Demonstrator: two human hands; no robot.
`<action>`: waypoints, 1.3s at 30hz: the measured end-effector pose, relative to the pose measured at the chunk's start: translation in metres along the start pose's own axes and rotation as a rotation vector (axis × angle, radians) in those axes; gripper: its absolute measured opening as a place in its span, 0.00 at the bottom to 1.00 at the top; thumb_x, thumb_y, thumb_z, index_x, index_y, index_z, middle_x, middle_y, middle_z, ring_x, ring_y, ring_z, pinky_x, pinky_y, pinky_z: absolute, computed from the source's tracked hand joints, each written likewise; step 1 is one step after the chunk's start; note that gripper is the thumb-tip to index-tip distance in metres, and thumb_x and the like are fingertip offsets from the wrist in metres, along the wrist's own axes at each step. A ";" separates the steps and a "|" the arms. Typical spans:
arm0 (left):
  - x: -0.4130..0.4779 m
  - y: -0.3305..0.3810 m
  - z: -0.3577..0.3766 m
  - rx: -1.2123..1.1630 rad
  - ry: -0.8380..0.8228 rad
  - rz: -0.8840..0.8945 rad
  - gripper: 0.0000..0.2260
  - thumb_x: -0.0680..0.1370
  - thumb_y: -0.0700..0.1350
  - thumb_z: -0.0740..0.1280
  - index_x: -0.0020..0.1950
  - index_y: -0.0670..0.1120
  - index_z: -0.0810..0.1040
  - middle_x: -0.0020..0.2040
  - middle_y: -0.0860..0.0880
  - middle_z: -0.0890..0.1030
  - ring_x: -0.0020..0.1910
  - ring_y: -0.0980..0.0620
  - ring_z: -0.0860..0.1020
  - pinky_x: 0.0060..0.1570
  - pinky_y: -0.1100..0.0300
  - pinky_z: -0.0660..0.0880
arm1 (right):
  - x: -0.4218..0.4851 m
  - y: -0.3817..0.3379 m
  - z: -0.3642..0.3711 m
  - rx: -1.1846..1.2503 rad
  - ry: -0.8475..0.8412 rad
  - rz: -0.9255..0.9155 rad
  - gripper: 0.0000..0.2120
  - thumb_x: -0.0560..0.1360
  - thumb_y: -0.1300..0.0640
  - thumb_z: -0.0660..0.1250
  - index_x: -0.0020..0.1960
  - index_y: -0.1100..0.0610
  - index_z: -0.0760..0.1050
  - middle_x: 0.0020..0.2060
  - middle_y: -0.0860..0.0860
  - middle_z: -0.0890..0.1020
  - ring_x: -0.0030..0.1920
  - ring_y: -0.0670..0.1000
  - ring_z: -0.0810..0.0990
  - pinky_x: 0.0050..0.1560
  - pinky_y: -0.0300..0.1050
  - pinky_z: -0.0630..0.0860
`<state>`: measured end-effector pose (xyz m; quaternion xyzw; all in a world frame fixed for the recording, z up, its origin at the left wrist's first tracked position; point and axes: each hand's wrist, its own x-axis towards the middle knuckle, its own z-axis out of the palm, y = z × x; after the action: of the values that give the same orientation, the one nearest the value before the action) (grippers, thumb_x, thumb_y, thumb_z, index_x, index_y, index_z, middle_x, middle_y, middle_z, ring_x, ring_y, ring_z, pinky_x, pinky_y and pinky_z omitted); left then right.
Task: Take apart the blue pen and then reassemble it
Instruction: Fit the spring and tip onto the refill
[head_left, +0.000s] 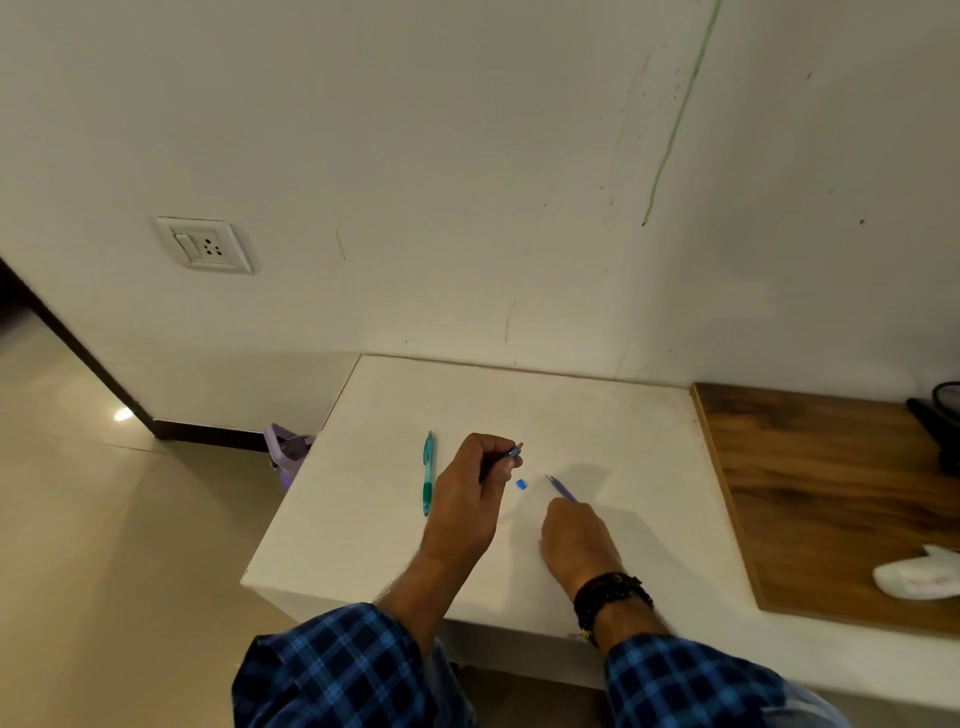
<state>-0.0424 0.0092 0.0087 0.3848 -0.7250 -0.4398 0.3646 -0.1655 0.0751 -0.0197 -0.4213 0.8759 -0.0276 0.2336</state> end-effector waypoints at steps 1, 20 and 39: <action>0.001 0.000 0.000 0.001 0.003 -0.004 0.04 0.82 0.47 0.64 0.56 0.54 0.74 0.49 0.63 0.81 0.52 0.66 0.80 0.47 0.73 0.76 | 0.000 0.002 -0.005 0.074 0.043 -0.007 0.12 0.83 0.58 0.59 0.63 0.59 0.76 0.59 0.56 0.82 0.59 0.55 0.81 0.60 0.44 0.76; 0.004 0.001 0.003 -0.038 -0.029 -0.023 0.05 0.81 0.46 0.65 0.55 0.55 0.73 0.49 0.58 0.82 0.50 0.60 0.81 0.48 0.73 0.75 | -0.020 -0.012 -0.066 0.914 0.280 -0.350 0.10 0.82 0.60 0.65 0.57 0.50 0.82 0.49 0.44 0.86 0.50 0.41 0.85 0.52 0.36 0.81; 0.003 0.003 0.002 0.024 -0.061 -0.003 0.06 0.82 0.47 0.63 0.56 0.57 0.73 0.48 0.64 0.79 0.49 0.62 0.80 0.48 0.77 0.73 | -0.018 -0.010 -0.066 0.961 0.263 -0.386 0.07 0.83 0.62 0.62 0.53 0.53 0.78 0.47 0.48 0.85 0.48 0.46 0.87 0.54 0.46 0.84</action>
<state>-0.0464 0.0079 0.0117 0.3766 -0.7405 -0.4429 0.3371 -0.1776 0.0722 0.0480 -0.4132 0.6929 -0.5209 0.2791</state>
